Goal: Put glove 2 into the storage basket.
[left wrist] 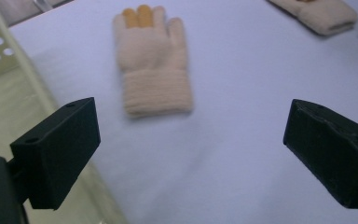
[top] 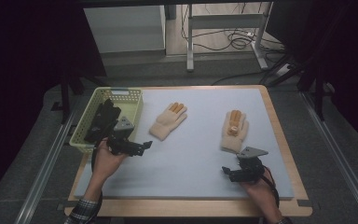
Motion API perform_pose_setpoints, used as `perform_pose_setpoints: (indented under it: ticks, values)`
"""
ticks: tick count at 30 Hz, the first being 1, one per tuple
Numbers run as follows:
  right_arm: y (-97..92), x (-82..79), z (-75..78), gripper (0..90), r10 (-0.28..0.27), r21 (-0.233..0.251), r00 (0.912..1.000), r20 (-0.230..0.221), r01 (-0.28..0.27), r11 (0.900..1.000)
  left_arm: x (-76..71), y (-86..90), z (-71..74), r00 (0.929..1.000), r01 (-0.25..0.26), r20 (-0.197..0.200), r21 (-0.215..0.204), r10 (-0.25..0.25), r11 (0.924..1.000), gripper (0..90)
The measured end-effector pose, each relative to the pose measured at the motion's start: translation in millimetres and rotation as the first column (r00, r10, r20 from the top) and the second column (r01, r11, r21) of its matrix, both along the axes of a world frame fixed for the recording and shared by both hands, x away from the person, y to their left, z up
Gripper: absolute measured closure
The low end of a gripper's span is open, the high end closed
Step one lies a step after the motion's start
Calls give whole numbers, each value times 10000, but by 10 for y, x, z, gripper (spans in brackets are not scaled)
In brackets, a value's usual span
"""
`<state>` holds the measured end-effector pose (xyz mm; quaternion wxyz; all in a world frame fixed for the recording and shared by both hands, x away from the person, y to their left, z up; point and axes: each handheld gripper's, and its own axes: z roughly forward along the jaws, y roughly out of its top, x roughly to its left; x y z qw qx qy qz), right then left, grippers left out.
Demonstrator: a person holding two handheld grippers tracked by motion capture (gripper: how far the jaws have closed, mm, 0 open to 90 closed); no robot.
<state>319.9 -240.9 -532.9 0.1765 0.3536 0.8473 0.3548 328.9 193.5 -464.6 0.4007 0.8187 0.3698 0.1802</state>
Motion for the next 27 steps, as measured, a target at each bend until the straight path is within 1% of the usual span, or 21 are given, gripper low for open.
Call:
perform_pose_setpoints:
  ticks: [2,4,6,9,10,11,13,14,15,16,17,18,19,20,22,23,24,27]
  values:
    - [0,0,0,184,3,-1,10000,4,-3,10000,-99,-63,-54,9998,140,115,115,-141,9998,40]
    - [0,0,0,184,2,-2,10000,1,-2,10000,-181,-117,-119,9994,311,125,200,-314,9993,38]
    - [0,0,0,184,3,-2,10000,1,-3,10000,-241,-168,-195,9990,436,44,386,-438,9983,31]
    - [0,0,0,184,5,-3,10000,5,-5,10000,-299,-225,-322,9991,421,-33,609,-420,9973,23]
    - [0,0,0,184,6,-2,10000,7,-6,10000,-307,-230,-356,9991,431,-49,597,-429,9973,21]
    - [0,0,0,184,4,-1,10000,3,-4,10000,-318,-235,-406,9991,422,-84,498,-418,9979,20]
    - [0,0,0,184,4,-1,10000,9,-4,10000,-334,-236,-507,9989,435,-187,271,-430,9987,18]
    - [0,0,0,184,4,-3,10000,7,-4,10000,-343,-236,-576,9990,372,-244,74,-370,9993,14]
    - [0,0,0,184,1,2,10000,2,-1,10000,-340,-241,-628,9984,384,-415,63,-382,9992,16]
    - [1,-1,0,184,-2,-1,10000,3,2,10000,-339,-247,-669,9975,435,-573,361,-414,9984,13]
    - [0,0,-1,184,0,7,10000,3,0,10000,-347,-253,-706,9983,325,-502,694,-290,9971,6]
    - [0,-1,0,184,-2,1,10000,4,2,10000,-354,-255,-738,9987,210,-472,911,-167,9956,8]
    - [1,-1,-1,184,-4,0,10000,8,4,10000,-355,-253,-761,9984,196,-542,977,-144,9950,8]
    - [0,0,-1,184,0,3,10000,6,0,10000,-352,-248,-798,9971,235,-746,1012,-159,9946,7]
    - [1,0,-1,184,0,3,10000,7,0,10000,-344,-245,-851,9960,194,-891,1097,-96,9938,5]
    - [0,0,-1,184,4,2,10000,9,-4,10000,-320,-219,-866,9928,179,-1193,776,-86,9968,0]
    - [0,0,-1,184,2,4,10000,9,-2,10000,-297,-203,-870,9901,158,-1401,616,-70,9980,0]
    - [1,0,-1,184,4,-1,10000,13,-4,10000,-300,-207,-872,9907,140,-1363,653,-50,9978,0]
